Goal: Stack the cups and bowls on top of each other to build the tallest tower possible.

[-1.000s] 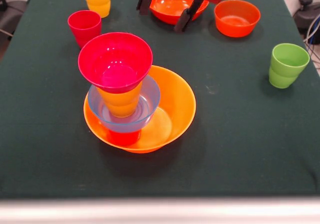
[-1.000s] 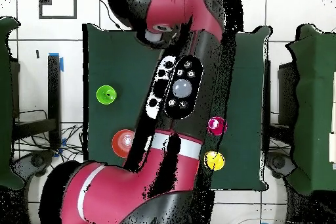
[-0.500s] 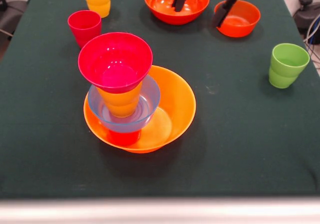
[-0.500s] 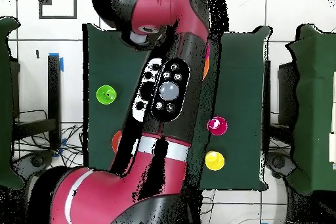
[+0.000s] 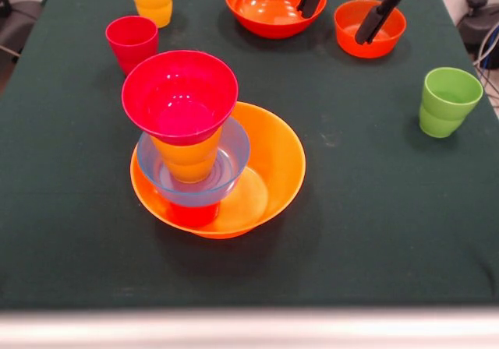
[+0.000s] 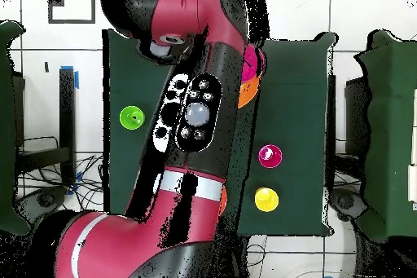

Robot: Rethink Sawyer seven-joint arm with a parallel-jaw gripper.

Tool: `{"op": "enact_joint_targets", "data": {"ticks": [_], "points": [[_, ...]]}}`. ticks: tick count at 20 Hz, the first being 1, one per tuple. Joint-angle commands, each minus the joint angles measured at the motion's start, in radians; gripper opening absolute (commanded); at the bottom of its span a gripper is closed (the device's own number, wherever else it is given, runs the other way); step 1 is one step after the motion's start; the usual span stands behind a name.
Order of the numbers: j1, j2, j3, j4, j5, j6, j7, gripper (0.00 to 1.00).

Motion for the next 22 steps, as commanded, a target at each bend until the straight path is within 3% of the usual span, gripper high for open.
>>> {"op": "enact_joint_targets", "data": {"ticks": [1, 22], "points": [[0.000, 0.057, 0.094, 0.110, -0.001, -0.046, 0.177, 1.00], [0.037, 0.102, 0.080, 0.108, 0.004, -0.113, 0.243, 1.00]]}}
